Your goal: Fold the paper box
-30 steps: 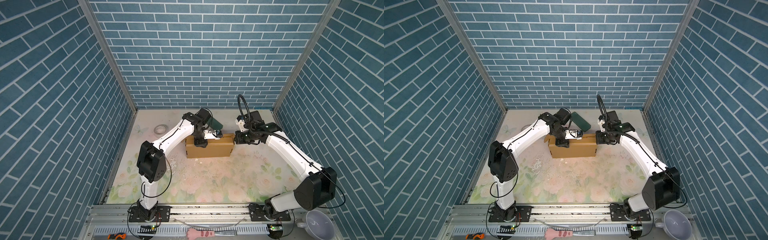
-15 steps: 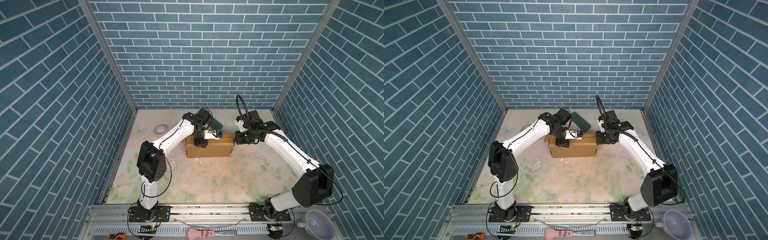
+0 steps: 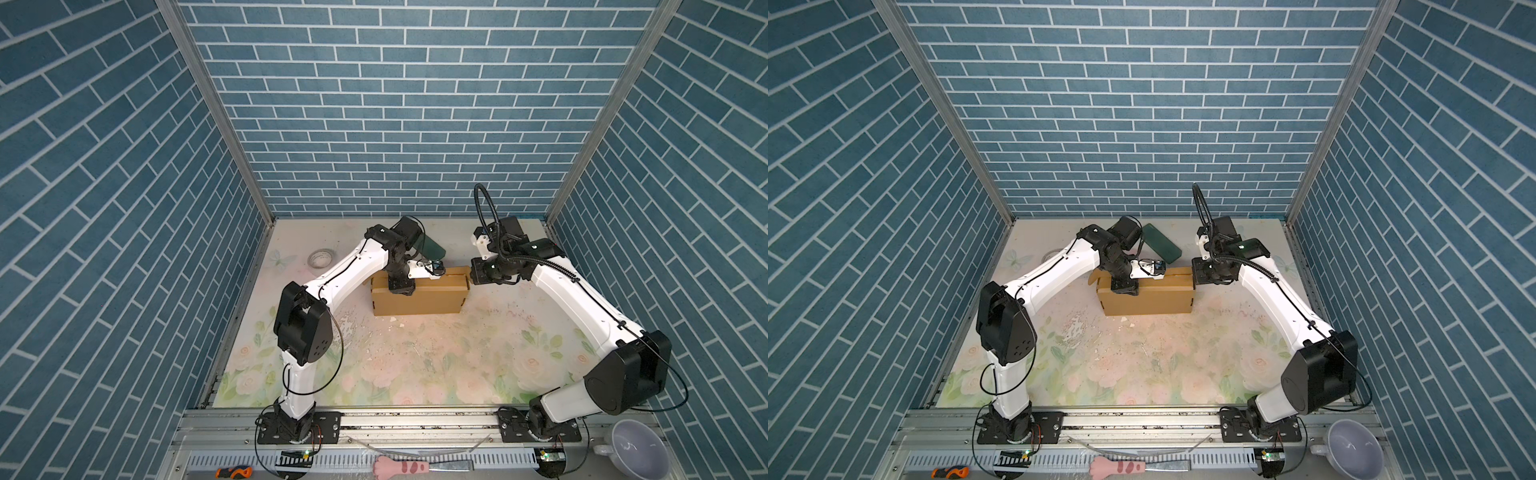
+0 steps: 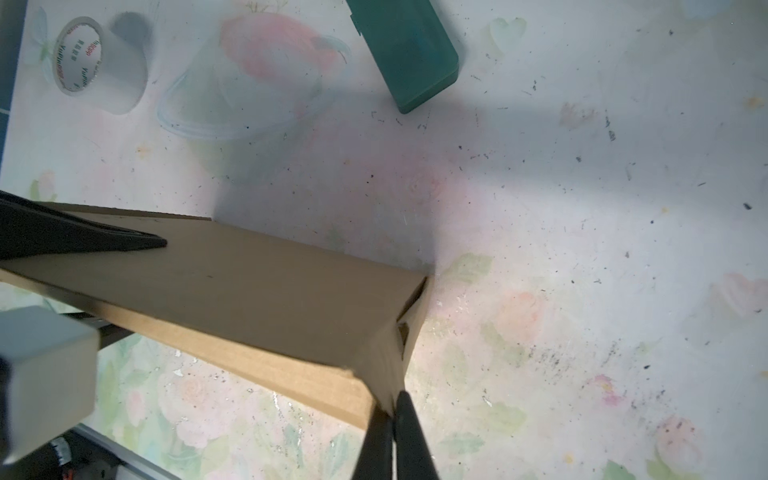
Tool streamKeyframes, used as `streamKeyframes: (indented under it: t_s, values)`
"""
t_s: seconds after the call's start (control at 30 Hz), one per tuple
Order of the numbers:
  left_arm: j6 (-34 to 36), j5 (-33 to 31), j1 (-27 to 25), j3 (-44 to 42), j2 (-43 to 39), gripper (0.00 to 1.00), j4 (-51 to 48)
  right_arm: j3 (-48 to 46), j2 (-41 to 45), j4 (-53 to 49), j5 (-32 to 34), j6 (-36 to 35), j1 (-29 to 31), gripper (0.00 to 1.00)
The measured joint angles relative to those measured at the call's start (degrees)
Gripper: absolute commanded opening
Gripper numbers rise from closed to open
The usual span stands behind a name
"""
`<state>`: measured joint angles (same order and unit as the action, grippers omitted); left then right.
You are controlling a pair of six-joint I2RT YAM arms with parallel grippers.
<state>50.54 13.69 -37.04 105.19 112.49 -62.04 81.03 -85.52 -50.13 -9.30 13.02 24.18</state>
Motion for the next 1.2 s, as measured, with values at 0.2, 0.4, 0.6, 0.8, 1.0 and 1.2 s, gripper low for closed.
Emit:
streamKeyframes:
  t_s: [0.2, 0.4, 0.6, 0.8, 1.0, 1.2]
  values:
    - [-0.02, 0.02, 0.00, 0.00, 0.00, 0.23, 0.00, 0.00, 0.00, 0.02, -1.03, 0.26, 0.02, 0.00]
    - [-0.02, 0.00, 0.00, 0.00, 0.00, 0.23, 0.04, -1.53, 0.72, 1.95, -1.57, 2.25, 0.02, 0.00]
    - [-0.02, 0.00, 0.00, 0.00, 0.00, 0.24, 0.04, -4.59, 2.71, 5.16, -1.81, 5.22, 0.02, 0.00]
    - [-0.04, -0.11, 0.00, 0.00, 0.00, 0.24, 0.02, -10.69, 6.69, 11.26, -1.79, 7.28, 0.04, 0.00]
    - [-0.20, -0.22, 0.00, 0.00, 0.00, 0.28, 0.17, -17.62, 10.73, 19.52, -1.86, 8.83, 0.07, 0.00]
    - [-0.48, -0.55, 0.00, 0.00, 0.00, 0.37, 0.42, -19.12, 11.47, 22.10, -1.81, 9.70, 0.09, 0.00]
